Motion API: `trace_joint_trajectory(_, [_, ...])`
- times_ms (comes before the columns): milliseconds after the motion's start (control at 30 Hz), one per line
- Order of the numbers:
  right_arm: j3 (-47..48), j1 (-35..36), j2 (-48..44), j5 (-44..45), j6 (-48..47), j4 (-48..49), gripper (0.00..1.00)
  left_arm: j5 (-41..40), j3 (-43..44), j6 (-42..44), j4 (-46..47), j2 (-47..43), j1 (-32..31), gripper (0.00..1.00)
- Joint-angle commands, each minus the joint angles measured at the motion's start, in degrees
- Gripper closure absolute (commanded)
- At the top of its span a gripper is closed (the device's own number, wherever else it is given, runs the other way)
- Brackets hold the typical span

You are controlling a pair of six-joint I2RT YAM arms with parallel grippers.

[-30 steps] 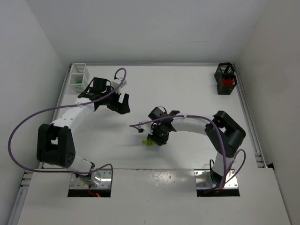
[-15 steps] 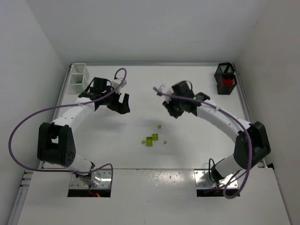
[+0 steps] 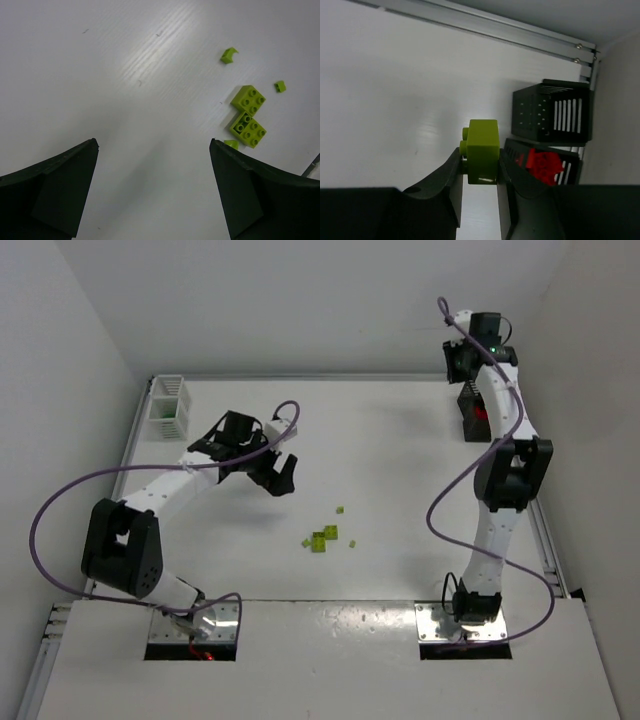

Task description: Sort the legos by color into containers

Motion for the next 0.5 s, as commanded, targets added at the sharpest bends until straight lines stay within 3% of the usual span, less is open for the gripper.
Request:
trace_joint_trajectory(0, [13.12,-2.55,7.34,-0.36,2.22,-6.56,1.00,-1.34,-0.61,2.56,0.80,0.42,-3.22,0.00])
trace_joint_trajectory(33, [16.62,-3.68,8.60,-0.36,2.92,-6.58,1.00,-1.87,-0.61,2.56,0.80,1.12,-3.92,0.00])
trace_joint_trajectory(467, [22.02,-6.77,17.14,5.78,3.98,0.71,1.00,-2.40,0.53,3.09,0.80,3.40,-5.60,0.00])
